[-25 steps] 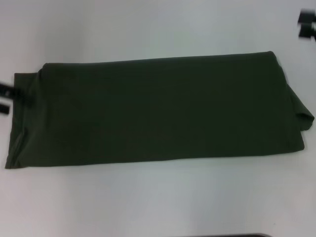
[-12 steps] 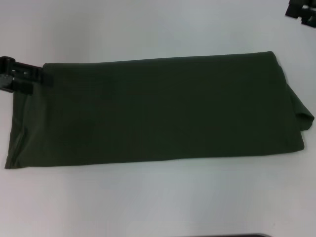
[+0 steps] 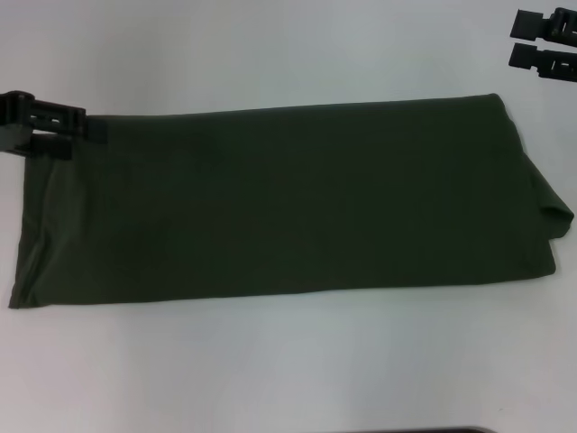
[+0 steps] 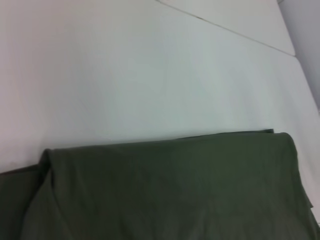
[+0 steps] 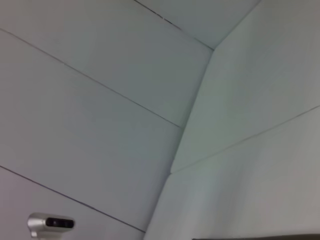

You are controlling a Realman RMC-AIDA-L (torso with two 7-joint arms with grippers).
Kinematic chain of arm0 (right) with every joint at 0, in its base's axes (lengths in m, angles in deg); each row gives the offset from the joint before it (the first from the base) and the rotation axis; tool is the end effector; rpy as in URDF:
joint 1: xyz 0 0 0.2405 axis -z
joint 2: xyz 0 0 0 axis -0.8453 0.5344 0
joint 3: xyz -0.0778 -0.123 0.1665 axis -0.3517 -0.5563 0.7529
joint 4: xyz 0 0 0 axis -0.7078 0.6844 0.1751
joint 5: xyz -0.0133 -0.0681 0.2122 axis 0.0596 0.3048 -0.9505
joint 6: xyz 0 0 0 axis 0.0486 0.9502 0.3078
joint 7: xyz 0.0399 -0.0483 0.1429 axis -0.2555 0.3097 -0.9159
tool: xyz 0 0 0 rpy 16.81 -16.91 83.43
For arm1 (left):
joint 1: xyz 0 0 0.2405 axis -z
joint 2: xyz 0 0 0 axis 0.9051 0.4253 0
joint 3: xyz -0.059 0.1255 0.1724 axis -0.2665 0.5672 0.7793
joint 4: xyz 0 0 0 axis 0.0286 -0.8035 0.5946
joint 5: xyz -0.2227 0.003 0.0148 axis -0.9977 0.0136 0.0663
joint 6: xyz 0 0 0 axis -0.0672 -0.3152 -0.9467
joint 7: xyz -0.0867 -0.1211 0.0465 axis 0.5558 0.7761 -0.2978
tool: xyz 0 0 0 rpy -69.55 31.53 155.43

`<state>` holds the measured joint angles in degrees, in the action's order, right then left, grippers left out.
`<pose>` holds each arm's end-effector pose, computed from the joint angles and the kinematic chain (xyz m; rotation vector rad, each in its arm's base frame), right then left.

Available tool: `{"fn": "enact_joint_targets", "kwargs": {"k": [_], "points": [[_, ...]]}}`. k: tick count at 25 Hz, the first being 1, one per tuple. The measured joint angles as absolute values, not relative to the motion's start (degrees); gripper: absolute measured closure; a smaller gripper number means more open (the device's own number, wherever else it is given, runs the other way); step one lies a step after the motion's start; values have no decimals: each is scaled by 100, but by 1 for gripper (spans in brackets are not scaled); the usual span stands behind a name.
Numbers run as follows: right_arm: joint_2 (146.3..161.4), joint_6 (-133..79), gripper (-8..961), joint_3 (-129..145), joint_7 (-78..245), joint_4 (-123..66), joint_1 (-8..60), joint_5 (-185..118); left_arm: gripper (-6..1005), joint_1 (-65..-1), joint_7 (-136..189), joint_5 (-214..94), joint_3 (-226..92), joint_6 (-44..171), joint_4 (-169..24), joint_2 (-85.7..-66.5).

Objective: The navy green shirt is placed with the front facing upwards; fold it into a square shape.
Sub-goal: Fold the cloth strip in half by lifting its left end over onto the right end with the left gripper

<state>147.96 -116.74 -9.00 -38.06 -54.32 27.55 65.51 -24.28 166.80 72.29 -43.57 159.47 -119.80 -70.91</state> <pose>0.2740 0.3294 0.1001 -2.2438 1.7276 1.0820 -0.2457 0.3499 0.1031 -2.3629 -1.8285 -0.2237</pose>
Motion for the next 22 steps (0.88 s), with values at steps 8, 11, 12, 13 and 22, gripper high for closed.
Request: {"fn": "enact_joint_targets", "kwargs": {"k": [8, 11, 12, 13, 22], "points": [[14812, -11533, 113, -985, -4184, -5625, 2722, 6869, 173, -2413, 17091, 6806, -4364, 15955, -11957, -7247], [14803, -11522, 97, -1035, -4277, -5695, 2731, 6873, 174, -2334, 17342, 6761, -4310, 15766, -11803, -7325], [14803, -11521, 97, -1100, -4332, -5761, 2746, 6881, 174, -2291, 17402, 6771, -4264, 15666, -11702, -7333], [14805, -11522, 97, -1161, -4383, -5818, 2757, 6890, 174, -2256, 17422, 6782, -4197, 15593, -11592, -7327], [14857, -11522, 97, -1340, -4587, -6039, 2769, 7174, 174, -2243, 17516, 7110, -3438, 15017, -10925, -7156]]}}
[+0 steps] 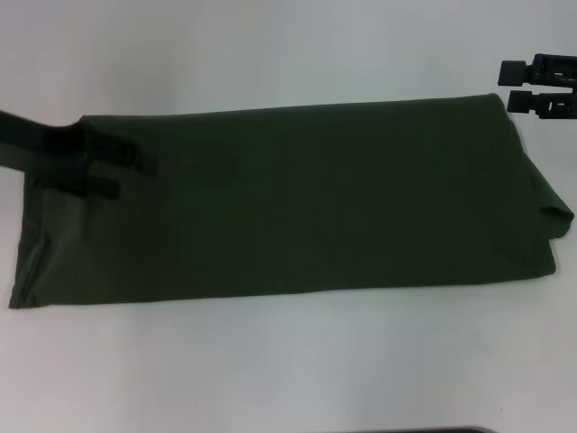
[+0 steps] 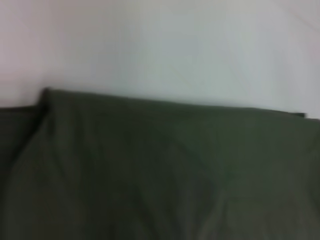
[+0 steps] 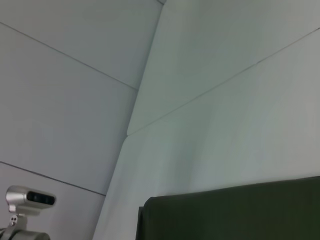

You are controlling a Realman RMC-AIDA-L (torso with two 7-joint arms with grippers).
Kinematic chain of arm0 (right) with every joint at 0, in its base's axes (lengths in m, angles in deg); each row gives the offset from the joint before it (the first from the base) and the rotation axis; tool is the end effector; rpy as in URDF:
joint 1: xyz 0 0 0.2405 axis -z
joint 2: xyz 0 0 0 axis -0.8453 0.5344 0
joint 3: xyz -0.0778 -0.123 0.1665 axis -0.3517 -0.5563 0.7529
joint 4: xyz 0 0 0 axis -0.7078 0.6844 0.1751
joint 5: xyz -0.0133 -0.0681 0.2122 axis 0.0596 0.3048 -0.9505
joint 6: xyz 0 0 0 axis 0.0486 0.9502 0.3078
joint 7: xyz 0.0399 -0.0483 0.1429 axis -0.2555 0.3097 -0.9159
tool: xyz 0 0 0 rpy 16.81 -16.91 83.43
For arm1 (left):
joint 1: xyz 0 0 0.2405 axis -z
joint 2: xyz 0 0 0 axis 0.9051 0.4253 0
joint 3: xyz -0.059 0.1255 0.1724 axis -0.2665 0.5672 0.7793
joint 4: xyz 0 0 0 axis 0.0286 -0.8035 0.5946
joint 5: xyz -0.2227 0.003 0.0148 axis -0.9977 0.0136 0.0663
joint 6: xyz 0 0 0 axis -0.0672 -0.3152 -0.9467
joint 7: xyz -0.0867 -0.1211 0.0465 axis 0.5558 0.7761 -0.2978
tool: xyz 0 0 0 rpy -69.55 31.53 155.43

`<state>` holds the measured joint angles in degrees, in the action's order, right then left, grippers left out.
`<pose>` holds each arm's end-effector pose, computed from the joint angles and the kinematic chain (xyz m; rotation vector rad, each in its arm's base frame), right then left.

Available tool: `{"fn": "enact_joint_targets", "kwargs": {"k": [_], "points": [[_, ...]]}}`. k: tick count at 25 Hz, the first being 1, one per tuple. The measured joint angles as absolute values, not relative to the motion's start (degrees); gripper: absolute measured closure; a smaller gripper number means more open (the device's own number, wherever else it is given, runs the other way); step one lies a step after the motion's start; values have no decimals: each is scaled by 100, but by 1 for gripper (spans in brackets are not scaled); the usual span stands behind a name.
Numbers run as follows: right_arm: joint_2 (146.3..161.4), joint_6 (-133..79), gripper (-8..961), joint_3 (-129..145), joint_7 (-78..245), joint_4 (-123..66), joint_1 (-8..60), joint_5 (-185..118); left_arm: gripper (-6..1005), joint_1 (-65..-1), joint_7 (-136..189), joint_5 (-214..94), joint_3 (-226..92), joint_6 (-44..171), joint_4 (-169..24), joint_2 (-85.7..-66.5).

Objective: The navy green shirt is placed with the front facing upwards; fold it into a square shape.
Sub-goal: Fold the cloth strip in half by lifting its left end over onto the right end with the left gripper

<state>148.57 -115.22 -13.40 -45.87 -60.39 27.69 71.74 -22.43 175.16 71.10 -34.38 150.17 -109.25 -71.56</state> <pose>0.2805 0.3292 0.0959 -2.2344 1.8606 0.8193 -0.2495 0.3560 0.0506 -2.2557 -2.0419 -0.0950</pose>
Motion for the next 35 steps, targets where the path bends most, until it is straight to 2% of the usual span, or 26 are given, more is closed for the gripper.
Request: {"fn": "enact_joint_targets", "kwargs": {"k": [3, 8, 20, 35], "points": [[14863, -11515, 97, -1337, -4585, -6041, 2767, 7176, 174, -2263, 17517, 7256, -3419, 14914, -10759, -7092], [14864, -11518, 96, -1340, -4564, -6043, 2767, 7176, 173, -2265, 17478, 7353, -3415, 14861, -10683, -7093], [14873, -11535, 96, -1584, -4546, -6004, 2759, 7176, 173, -2213, 17433, 7357, -3205, 14808, -10701, -7278], [14873, -11555, 96, -1578, -4568, -6002, 2782, 7176, 174, -2258, 17788, 7817, -3024, 14070, -10680, -7125]]}}
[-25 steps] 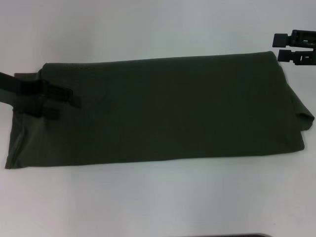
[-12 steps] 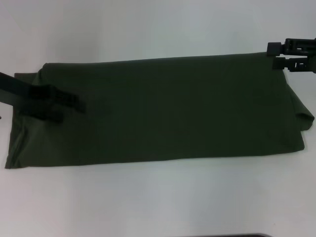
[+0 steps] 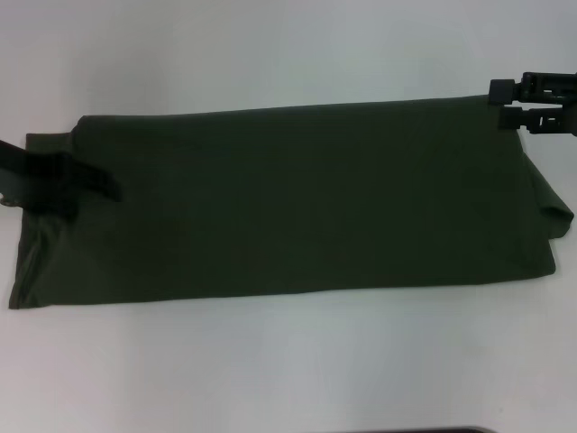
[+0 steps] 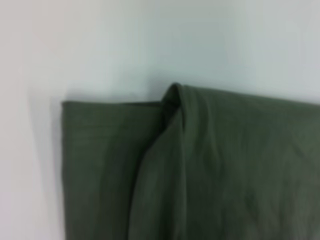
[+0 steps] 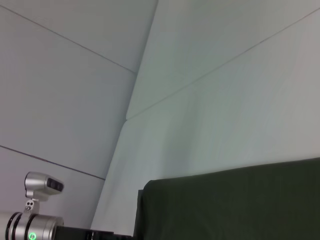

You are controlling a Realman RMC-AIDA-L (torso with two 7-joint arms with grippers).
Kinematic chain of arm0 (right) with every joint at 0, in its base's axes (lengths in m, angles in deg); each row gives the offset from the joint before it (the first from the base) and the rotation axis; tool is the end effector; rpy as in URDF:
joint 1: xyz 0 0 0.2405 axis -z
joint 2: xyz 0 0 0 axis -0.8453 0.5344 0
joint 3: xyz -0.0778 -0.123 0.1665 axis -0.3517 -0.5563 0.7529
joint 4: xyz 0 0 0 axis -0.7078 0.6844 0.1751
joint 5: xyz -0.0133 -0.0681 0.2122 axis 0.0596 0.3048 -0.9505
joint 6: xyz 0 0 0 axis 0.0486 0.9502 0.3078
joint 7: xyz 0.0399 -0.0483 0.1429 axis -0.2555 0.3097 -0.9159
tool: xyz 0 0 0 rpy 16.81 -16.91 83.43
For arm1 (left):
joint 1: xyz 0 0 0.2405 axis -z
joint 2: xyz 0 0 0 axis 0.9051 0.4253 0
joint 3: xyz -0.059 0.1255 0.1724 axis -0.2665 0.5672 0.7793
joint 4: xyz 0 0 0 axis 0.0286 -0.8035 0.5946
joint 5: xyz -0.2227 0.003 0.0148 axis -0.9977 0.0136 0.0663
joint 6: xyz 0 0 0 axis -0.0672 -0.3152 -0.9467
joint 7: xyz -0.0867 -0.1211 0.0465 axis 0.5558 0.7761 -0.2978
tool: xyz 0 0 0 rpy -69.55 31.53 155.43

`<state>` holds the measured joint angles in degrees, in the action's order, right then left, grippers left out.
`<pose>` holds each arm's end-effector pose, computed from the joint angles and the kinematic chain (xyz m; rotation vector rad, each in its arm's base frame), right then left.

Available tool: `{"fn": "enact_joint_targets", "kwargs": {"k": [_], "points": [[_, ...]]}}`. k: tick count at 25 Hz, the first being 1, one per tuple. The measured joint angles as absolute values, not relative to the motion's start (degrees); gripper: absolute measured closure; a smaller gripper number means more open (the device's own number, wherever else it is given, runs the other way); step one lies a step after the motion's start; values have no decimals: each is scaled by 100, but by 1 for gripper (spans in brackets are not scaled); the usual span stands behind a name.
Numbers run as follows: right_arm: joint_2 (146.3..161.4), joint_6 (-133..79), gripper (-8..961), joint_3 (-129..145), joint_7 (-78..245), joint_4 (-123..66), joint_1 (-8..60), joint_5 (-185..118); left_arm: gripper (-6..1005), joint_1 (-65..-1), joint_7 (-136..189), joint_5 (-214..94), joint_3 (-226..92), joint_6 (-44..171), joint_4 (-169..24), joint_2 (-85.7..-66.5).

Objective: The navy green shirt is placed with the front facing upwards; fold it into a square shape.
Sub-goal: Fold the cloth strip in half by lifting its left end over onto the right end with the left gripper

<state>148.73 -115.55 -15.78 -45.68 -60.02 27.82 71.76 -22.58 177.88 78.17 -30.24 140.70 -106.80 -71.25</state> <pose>0.2796 0.3254 0.0877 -2.2734 1.8780 0.7740 -0.2825 0.3615 0.0441 -2.0884 -1.9847 0.1088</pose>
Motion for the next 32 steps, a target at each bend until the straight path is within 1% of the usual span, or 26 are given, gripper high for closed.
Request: {"fn": "enact_joint_targets", "kwargs": {"k": [9, 13, 16, 21, 23, 25, 29, 32], "points": [[14873, -11586, 97, -1551, -4589, -6018, 2781, 7176, 173, -2371, 17959, 7819, -3098, 13979, -10776, -6914], [14867, -11624, 97, -1542, -4595, -6033, 2776, 7175, 173, -2471, 18013, 7791, -3114, 14042, -11001, -6888], [14837, -11662, 99, -1585, -4599, -6042, 2760, 7176, 173, -2543, 17912, 7744, -3351, 14272, -11228, -6884], [14722, -12035, 101, -1846, -4613, -6059, 2615, 7293, 173, -2544, 17319, 7481, -4150, 15197, -11363, -6859], [14673, -12287, 101, -1927, -4668, -6063, 2488, 7505, 173, -2577, 17249, 7362, -4261, 15530, -11497, -6858], [14661, -12525, 101, -1948, -4711, -6072, 2350, 7806, 173, -2621, 17197, 7281, -4282, 15768, -11606, -6875], [14697, -12751, 101, -1964, -4636, -6115, 2219, 8060, 173, -2651, 16962, 7225, -4250, 16177, -11671, -6975], [14707, -12830, 101, -1993, -4585, -6115, 2159, 8057, 173, -2613, 16849, 7221, -4175, 16317, -11682, -7090]]}}
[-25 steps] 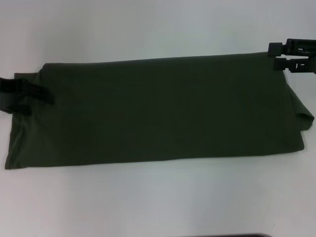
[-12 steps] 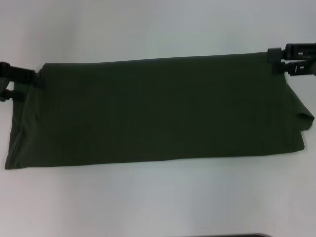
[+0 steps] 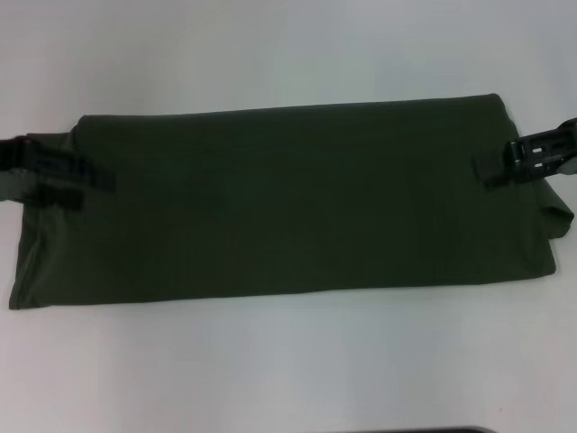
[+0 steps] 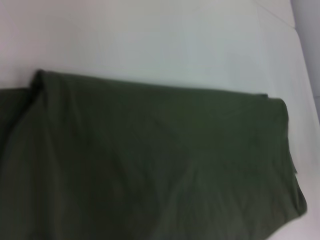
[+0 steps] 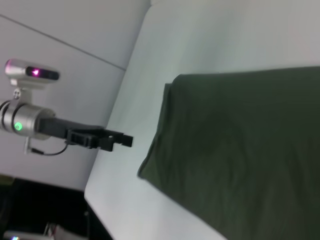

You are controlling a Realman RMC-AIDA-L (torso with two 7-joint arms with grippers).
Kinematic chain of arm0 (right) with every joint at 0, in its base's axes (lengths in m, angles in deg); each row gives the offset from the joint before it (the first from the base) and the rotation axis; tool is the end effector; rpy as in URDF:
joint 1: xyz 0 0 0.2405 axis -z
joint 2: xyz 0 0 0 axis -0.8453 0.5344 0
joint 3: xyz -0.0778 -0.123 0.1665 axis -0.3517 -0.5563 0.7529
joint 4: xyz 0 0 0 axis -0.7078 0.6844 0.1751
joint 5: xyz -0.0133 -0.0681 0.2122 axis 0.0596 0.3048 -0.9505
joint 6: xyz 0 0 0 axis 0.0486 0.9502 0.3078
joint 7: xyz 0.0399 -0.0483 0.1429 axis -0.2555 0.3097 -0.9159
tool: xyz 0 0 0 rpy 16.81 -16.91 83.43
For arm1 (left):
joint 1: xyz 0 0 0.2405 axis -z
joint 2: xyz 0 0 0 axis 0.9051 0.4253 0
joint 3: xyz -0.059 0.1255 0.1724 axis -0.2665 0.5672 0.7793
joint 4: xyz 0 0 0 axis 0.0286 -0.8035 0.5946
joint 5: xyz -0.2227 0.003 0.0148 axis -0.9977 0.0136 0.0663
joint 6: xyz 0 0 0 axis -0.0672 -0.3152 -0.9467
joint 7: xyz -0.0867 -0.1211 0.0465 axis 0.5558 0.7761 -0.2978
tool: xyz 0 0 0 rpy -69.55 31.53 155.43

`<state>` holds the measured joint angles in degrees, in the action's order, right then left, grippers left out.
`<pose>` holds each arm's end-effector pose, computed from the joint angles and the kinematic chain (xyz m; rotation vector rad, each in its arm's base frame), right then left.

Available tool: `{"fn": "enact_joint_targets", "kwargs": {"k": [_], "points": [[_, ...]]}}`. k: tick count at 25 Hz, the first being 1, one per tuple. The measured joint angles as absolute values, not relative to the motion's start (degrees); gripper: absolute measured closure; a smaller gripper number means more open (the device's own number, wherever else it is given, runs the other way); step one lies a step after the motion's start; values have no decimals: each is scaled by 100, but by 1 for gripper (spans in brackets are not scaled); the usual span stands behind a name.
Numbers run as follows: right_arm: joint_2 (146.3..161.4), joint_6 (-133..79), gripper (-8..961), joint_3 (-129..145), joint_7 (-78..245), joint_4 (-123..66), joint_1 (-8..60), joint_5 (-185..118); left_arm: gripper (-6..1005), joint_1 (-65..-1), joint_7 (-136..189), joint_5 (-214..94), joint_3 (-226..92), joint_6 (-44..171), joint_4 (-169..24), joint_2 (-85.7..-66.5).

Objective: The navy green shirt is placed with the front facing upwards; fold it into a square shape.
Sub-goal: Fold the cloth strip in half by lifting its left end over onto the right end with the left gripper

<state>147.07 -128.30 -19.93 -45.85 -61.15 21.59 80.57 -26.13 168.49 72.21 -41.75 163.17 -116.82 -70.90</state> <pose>0.2461 0.3142 0.0844 2.4377 -1.7283 -0.4007 -0.2540 0.3276 0.0890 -2.3852 -1.9891 -0.1658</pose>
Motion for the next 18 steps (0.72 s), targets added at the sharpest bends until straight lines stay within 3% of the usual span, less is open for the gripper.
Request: {"fn": "enact_joint_targets", "kwargs": {"k": [9, 18], "points": [[14806, -12963, 100, -2169, -4594, -6108, 2014, 8028, 173, -2425, 16743, 7220, -3616, 16531, -11723, -7433], [15126, -12645, 100, -2190, -4570, -6091, 2023, 8030, 174, -2290, 16835, 7294, -3262, 15909, -11601, -7822]]}}
